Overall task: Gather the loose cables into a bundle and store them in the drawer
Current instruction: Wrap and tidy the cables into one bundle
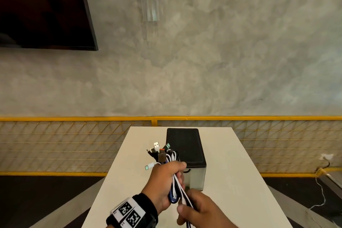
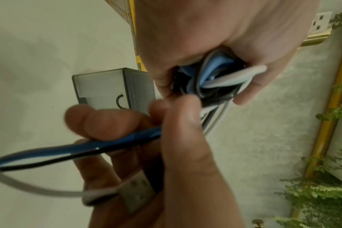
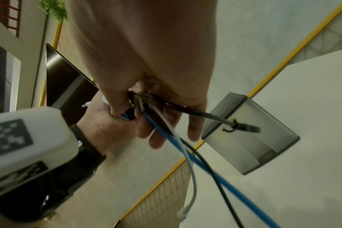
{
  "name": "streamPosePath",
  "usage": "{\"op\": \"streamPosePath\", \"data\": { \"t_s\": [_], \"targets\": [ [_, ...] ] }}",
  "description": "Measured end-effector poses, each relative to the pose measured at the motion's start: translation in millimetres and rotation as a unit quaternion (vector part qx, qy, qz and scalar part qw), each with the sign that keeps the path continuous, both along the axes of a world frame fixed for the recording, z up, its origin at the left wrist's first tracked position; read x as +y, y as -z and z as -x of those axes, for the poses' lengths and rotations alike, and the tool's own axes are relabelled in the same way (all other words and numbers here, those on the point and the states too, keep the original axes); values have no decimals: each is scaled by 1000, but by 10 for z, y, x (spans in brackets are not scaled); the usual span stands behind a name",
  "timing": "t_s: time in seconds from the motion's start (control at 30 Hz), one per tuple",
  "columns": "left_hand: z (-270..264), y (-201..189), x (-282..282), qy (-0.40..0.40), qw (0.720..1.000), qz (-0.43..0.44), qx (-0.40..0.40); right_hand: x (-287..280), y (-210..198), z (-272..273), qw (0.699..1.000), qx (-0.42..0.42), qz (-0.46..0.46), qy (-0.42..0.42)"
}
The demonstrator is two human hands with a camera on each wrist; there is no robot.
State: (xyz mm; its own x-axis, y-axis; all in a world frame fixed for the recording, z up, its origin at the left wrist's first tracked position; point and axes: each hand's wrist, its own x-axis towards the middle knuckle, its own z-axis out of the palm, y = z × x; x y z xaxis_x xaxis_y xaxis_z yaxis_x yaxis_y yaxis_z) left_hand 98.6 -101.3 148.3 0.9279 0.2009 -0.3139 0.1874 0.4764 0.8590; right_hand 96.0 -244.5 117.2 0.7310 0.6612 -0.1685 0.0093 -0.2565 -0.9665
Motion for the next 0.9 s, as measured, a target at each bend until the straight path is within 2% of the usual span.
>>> {"op": "streamPosePath", "data": {
  "t_s": [0.1,0.2,0.4,0.5,0.63,0.77,0.9],
  "targets": [
    [11,21,-30,-2,1000,-4,4,39,8,-3,999,-12,30,1],
    [-10,25,-36,-3,1000,2,6,67,49,10,999,-19,19,25],
    [27,12,-3,70,997,11,-18,37,86,12,998,-35,30,34],
    [21,28,6,46,999,-3,-1,26,51,13,998,-34,48,27],
    [12,60,38,22,999,38,-1,-2,3,5,997,-14,76,-13],
    [32,27,111,79,996,29,-7,-118,52,-48,985,-54,151,-59],
    [161,1,212,209,976,-44,31,-253,-14,-175,975,-73,204,-51]
  ]
}}
